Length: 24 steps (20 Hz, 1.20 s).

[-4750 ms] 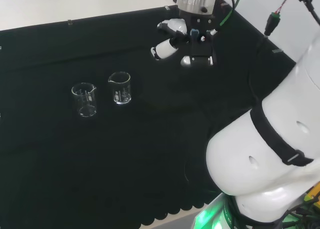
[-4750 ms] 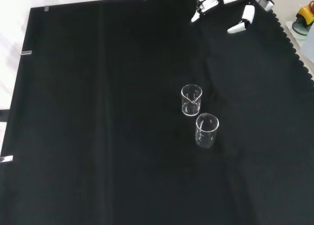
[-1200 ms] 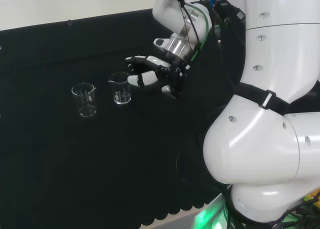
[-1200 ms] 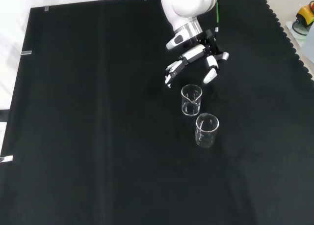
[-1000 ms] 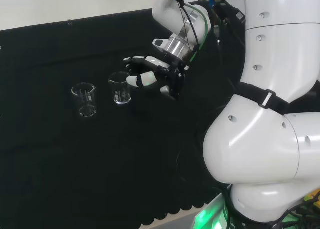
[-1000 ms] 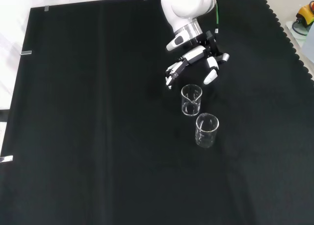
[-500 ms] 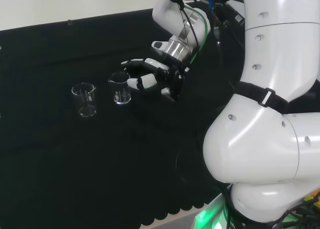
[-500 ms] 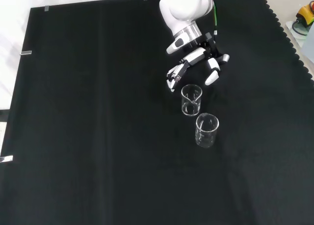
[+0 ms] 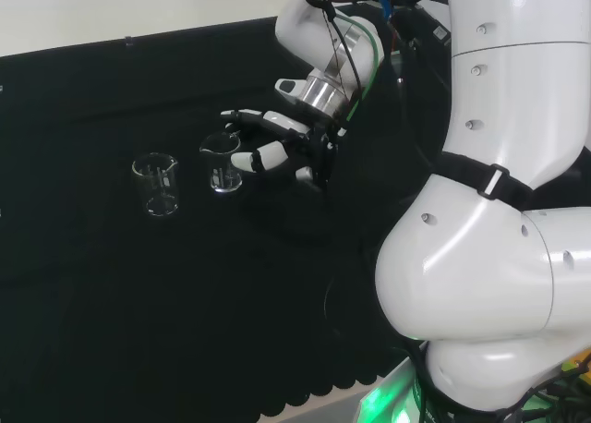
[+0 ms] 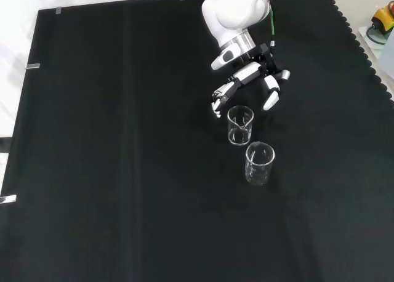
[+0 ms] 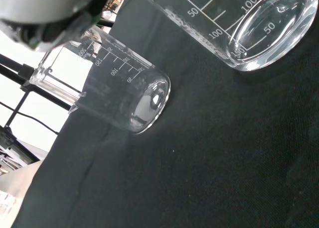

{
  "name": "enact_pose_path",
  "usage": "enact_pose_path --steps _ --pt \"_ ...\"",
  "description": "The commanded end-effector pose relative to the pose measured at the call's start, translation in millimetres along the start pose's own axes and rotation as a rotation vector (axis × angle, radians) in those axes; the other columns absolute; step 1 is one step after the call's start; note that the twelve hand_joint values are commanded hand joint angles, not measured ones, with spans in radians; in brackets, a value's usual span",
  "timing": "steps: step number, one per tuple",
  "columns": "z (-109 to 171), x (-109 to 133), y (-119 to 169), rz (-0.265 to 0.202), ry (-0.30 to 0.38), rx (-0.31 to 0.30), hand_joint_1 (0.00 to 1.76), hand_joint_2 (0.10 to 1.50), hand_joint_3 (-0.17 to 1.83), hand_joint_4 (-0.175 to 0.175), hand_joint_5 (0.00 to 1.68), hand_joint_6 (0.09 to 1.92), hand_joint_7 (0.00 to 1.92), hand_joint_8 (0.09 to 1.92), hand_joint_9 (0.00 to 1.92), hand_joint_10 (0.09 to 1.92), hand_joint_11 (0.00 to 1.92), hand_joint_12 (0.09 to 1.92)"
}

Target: Pick up the beaker on the right.

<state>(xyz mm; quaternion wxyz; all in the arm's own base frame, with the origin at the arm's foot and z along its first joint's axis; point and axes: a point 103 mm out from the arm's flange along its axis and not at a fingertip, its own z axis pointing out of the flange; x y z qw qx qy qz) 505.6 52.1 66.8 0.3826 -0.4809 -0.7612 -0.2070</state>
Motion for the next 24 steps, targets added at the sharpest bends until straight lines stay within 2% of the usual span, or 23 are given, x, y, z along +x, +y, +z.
enact_pose_path --steps 1,6,9,13,16,21,24 --pt "3 0 0 -0.010 0.001 -0.023 0.84 0.32 1.08 -0.028 0.17 0.09 0.12 0.72 0.30 0.58 0.00 1.09" --pt "5 -1 0 -0.019 0.053 -0.062 0.88 0.33 1.13 -0.036 0.27 0.09 0.18 0.77 0.34 0.61 0.00 1.10" --pt "5 -4 1 -0.016 0.107 -0.093 0.90 0.34 1.16 -0.041 0.31 0.13 0.23 0.82 0.39 0.62 0.00 1.14" --pt "7 -6 3 -0.015 0.128 -0.091 0.90 0.34 1.17 -0.048 0.14 0.70 0.24 0.88 0.39 0.63 0.00 1.14" --pt "7 -8 5 -0.016 0.127 -0.083 0.90 0.33 1.18 -0.052 0.09 0.89 0.24 0.89 0.39 0.64 0.00 1.14" --pt "9 -11 8 -0.009 0.121 -0.066 0.90 0.33 1.18 -0.054 0.08 0.97 0.25 0.90 0.39 0.64 0.00 1.13" --pt "11 -14 9 -0.003 0.126 -0.052 0.91 0.33 1.18 -0.054 0.08 0.89 0.26 0.90 0.39 0.65 0.00 1.14"
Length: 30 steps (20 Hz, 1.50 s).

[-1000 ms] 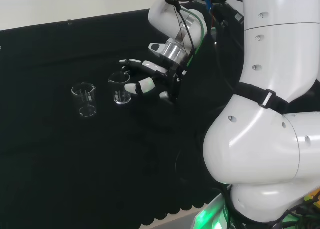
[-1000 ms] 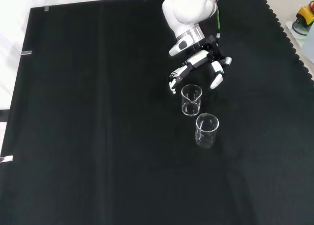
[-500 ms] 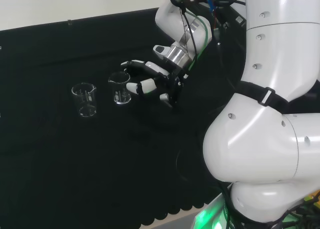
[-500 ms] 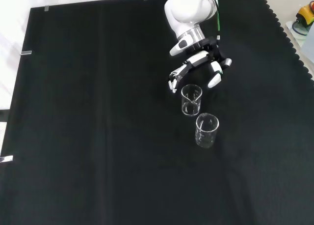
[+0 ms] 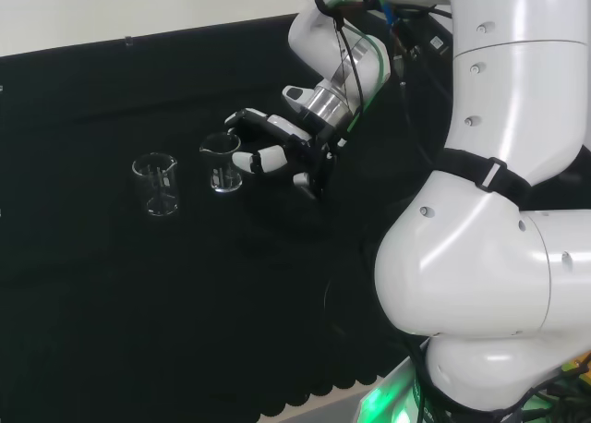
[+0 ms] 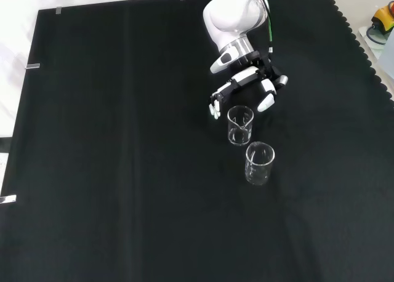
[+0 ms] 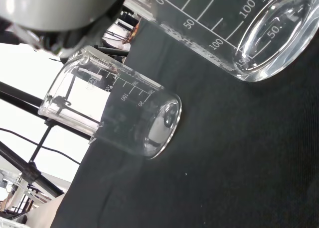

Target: Pick up the beaker on the right.

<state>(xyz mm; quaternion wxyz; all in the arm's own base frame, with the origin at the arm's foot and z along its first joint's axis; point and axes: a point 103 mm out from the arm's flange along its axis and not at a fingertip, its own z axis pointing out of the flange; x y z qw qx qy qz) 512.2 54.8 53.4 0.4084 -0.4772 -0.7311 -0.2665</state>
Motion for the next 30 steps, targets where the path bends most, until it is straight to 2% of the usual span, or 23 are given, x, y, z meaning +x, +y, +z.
enact_pose_path --steps 1,10,17,26,30 --pt "3 -5 2 0.013 0.012 0.023 0.91 0.33 1.18 -0.053 0.08 0.85 0.26 0.89 0.39 0.65 0.00 1.14" --pt "9 -7 5 -0.008 0.015 0.032 0.91 0.34 1.18 -0.047 0.10 0.68 0.25 0.87 0.39 0.65 0.00 1.14" --pt "15 -4 6 -0.015 0.011 0.034 0.91 0.34 1.18 -0.045 0.10 0.65 0.25 0.86 0.39 0.65 0.00 1.14" --pt "19 -8 7 -0.007 0.039 0.017 0.91 0.34 1.18 -0.046 0.14 0.61 0.26 0.85 0.39 0.65 0.00 1.14" --pt "20 -6 11 -0.018 0.029 0.042 0.92 0.34 1.18 -0.044 0.15 0.60 0.28 0.85 0.40 0.65 0.00 1.16"
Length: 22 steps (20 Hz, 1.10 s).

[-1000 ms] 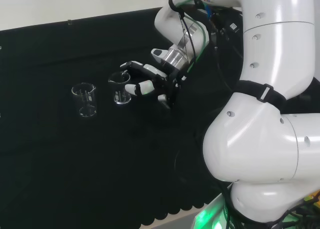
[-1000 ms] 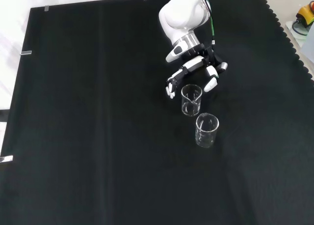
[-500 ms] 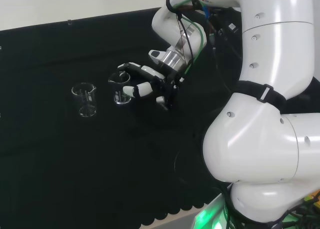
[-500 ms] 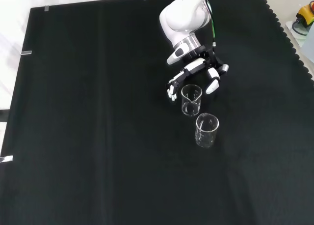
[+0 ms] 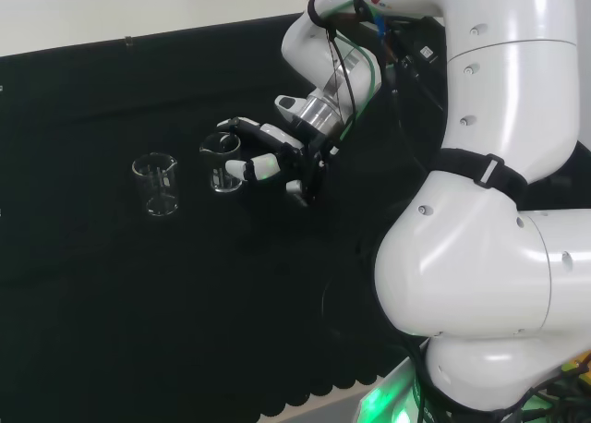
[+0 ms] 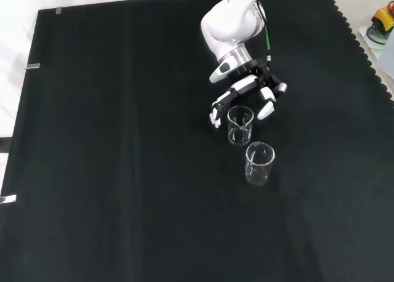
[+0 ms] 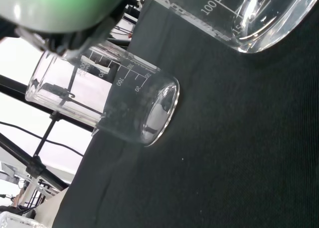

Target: Pick up the beaker on the right.

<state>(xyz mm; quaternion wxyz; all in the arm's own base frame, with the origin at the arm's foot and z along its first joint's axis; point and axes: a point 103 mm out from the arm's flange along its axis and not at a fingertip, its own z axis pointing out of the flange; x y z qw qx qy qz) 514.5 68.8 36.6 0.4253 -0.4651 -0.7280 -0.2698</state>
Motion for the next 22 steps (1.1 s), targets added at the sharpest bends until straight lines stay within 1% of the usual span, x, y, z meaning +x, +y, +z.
enact_pose_path --steps 1,4,13,17,22 --pt "0.8 2.6 4.7 -0.014 -0.010 0.029 0.92 0.34 1.18 -0.043 0.15 0.61 0.28 0.85 0.41 0.65 0.00 1.16" --pt "-0.3 4.4 8.2 -0.019 -0.014 0.064 0.92 0.33 1.18 -0.040 0.17 0.61 0.30 0.84 0.42 0.65 0.00 1.18" --pt "-1.8 5.2 11.5 -0.035 -0.037 0.115 0.93 0.33 1.18 -0.037 0.21 0.63 0.35 0.83 0.45 0.64 0.00 1.20" --pt "-0.8 4.0 10.3 -0.032 -0.043 0.116 0.93 0.33 1.18 -0.036 0.21 0.63 0.36 0.83 0.45 0.64 0.00 1.21" --pt "-1.1 0.7 9.9 -0.022 -0.037 0.093 0.93 0.33 1.18 -0.036 0.22 0.64 0.37 0.83 0.45 0.64 0.00 1.21"
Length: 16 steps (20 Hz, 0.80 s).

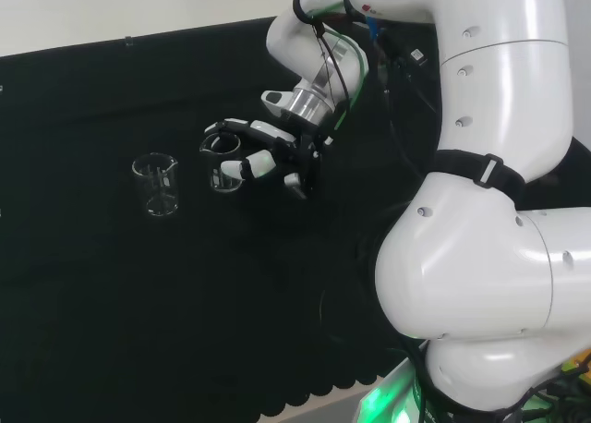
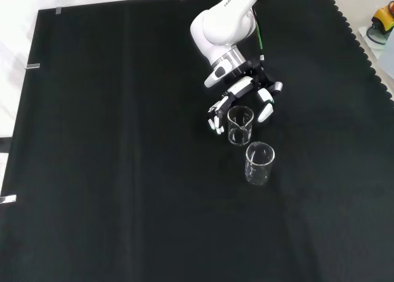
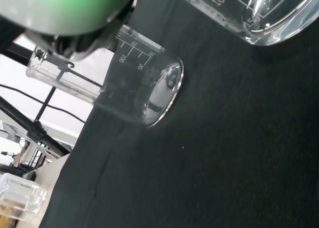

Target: Pick up the beaker on the right.

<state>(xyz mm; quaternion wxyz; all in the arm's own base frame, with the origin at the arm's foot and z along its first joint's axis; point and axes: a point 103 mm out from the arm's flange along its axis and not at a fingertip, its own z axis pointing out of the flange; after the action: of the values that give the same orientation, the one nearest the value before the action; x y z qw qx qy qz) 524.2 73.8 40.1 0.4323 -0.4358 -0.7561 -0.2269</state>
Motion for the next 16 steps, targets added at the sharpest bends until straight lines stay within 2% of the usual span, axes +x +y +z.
enact_pose_path --steps 1,16 --pt "1 -3 -1 0.008 0.003 -0.023 0.93 0.33 1.18 -0.036 0.22 0.65 0.37 0.82 0.45 0.64 0.00 1.21" --pt "8 0 9 0.014 -0.006 -0.020 0.94 0.34 1.17 -0.034 0.25 0.73 0.43 0.81 0.48 0.63 0.00 1.26"
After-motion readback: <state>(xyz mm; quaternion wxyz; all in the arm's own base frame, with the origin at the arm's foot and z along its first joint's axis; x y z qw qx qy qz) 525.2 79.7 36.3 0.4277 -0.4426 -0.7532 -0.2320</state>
